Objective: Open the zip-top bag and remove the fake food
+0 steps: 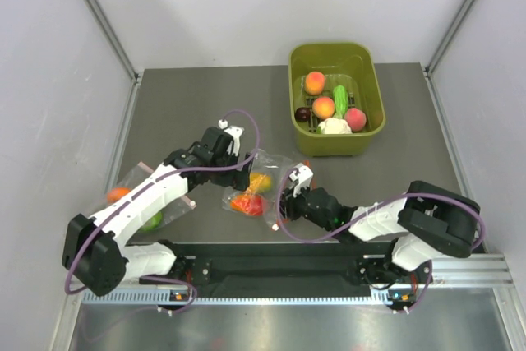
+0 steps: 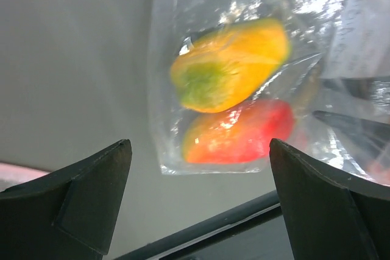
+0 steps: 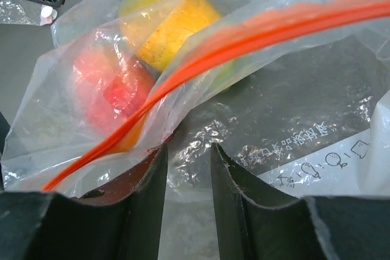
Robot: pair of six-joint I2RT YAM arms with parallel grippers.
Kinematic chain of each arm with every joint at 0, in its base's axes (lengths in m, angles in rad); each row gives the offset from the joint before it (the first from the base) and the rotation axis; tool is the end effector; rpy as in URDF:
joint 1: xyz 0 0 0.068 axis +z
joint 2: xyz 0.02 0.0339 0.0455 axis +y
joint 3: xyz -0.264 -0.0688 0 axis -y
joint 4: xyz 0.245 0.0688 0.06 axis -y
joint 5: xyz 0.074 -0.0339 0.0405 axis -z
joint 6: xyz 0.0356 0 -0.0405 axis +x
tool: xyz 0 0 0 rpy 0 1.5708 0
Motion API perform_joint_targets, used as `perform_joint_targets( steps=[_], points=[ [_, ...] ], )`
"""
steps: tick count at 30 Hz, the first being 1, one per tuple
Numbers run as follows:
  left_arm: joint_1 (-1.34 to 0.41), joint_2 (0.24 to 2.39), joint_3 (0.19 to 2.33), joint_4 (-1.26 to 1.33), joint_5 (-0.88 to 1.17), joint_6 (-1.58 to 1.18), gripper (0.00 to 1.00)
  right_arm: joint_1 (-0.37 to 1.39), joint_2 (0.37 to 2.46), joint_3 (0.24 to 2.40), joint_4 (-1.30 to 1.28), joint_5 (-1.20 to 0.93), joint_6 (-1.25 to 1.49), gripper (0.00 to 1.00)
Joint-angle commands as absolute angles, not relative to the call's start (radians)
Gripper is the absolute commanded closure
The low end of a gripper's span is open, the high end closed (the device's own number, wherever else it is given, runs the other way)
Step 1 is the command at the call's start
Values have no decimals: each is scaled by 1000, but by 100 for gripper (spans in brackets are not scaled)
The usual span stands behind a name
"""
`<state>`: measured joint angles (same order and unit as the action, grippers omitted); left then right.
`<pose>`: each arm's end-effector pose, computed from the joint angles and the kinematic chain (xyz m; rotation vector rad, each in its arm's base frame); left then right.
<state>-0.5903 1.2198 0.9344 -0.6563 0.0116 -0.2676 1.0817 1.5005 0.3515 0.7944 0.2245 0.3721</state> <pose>0.2039 -0.1371 0.2614 0.4146 2.5170 -0.3586 0.1284 0.2244 0.1401 -0.5436 1.9156 0.7511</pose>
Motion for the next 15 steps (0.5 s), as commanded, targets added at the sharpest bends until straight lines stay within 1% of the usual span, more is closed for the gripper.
perform_joint_targets(
  steps=[1, 3, 4, 5, 6, 8, 9, 10, 11, 12, 13, 15],
  points=[
    [-586, 1216, 914, -680, -34, -290, 1, 1069, 1463, 345, 838, 210, 397, 66],
    [-584, 1256, 916, -678, -9, -288, 2, 1066, 1456, 342, 839, 207, 400, 66],
    [-584, 1273, 914, -678, -5, -288, 5, 1065, 1453, 339, 842, 201, 399, 66],
    [-583, 1308, 913, -672, 52, -288, 8, 1062, 1450, 337, 845, 195, 400, 66],
    [-581, 1325, 911, -670, 76, -290, 16, 1058, 1442, 336, 847, 189, 400, 65],
    [-580, 1374, 910, -658, 141, -290, 27, 1049, 1434, 336, 851, 172, 394, 65],
    [-580, 1391, 911, -657, 164, -290, 38, 1046, 1431, 337, 853, 167, 393, 65],
    [-578, 1410, 914, -652, 178, -288, 42, 1040, 1433, 337, 856, 154, 388, 65],
    [-578, 1437, 916, -650, 190, -288, 49, 1039, 1436, 339, 857, 150, 385, 64],
    [-578, 1449, 916, -641, 210, -285, 58, 1035, 1436, 342, 859, 152, 387, 63],
    [-578, 1460, 914, -634, 219, -284, 63, 1032, 1437, 342, 862, 149, 387, 62],
    [-580, 1483, 913, -618, 229, -281, 75, 1022, 1439, 341, 870, 150, 385, 55]
  ],
)
